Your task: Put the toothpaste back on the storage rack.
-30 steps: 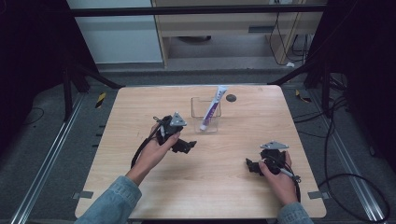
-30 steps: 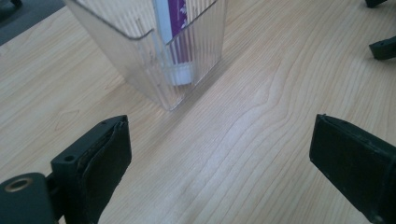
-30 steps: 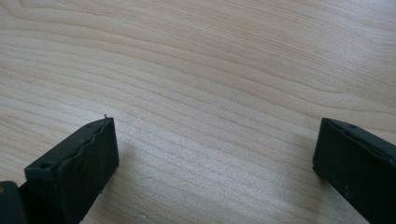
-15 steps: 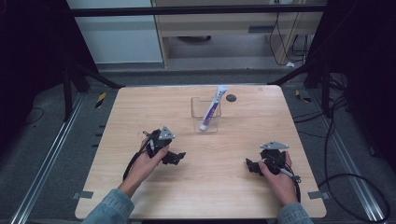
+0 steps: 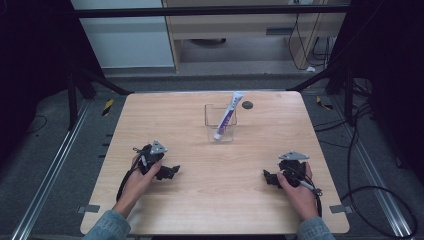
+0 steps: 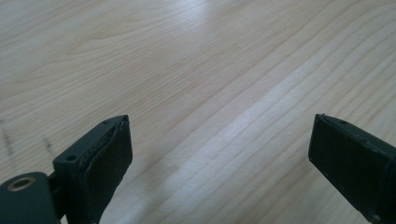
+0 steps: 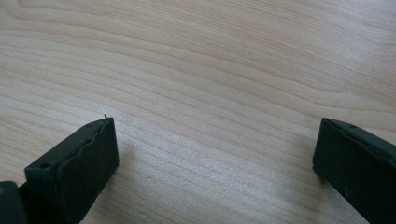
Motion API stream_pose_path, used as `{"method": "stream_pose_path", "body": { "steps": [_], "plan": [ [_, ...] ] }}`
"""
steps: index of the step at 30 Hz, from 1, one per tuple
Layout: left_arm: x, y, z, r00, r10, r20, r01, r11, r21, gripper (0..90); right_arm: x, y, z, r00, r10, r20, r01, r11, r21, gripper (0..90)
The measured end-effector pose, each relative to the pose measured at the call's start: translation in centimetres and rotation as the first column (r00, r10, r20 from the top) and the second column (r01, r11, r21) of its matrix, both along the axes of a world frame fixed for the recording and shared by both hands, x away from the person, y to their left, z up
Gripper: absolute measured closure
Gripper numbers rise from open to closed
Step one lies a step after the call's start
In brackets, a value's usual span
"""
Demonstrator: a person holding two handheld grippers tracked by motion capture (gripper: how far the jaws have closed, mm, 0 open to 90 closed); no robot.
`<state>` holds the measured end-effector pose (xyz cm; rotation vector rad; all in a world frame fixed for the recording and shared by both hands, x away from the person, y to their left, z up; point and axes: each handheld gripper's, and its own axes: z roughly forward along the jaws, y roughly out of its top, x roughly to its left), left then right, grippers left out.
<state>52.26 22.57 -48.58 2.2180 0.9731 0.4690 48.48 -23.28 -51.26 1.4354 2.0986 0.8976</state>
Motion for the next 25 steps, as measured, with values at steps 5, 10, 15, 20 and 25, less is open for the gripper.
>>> {"method": "stream_pose_path", "body": {
  "steps": [5, 10, 15, 20, 25],
  "plan": [
    [0.6, 1.7, -0.4, 0.9975, 0.067, 0.02, -0.067, 0.9977, 0.003, 5.5, 0.0, 0.0, 0.0, 1.0, 0.0, 0.0, 0.0, 1.0, 0.0, 0.5],
    [1.0, 3.3, -1.5, 0.9885, 0.15, 0.017, -0.15, 0.9886, -0.012, 5.6, 0.0, 0.0, 0.0, 1.0, 0.0, 0.0, 0.0, 1.0, 0.0, 0.6],
    [1.5, 4.1, -2.2, 0.9861, 0.166, 0.0, -0.166, 0.985, -0.047, 2.2, 0.0, 0.0, 0.0, 1.0, 0.0, 0.0, 0.0, 1.0, 0.0, 0.5],
    [1.6, 4.2, -2.2, 0.9857, 0.168, -0.006, -0.168, 0.9848, -0.044, 0.0, 0.0, 0.0, 0.0, 1.0, 0.0, 0.0, 0.0, 1.0, 0.0, 0.5],
    [1.6, 4.2, -2.2, 0.9838, 0.179, -0.007, -0.179, 0.9828, -0.044, 0.0, 0.0, 0.0, 0.0, 1.0, -0.004, 0.0, 0.004, 1.0, 0.001, 0.6]
  ]
}}
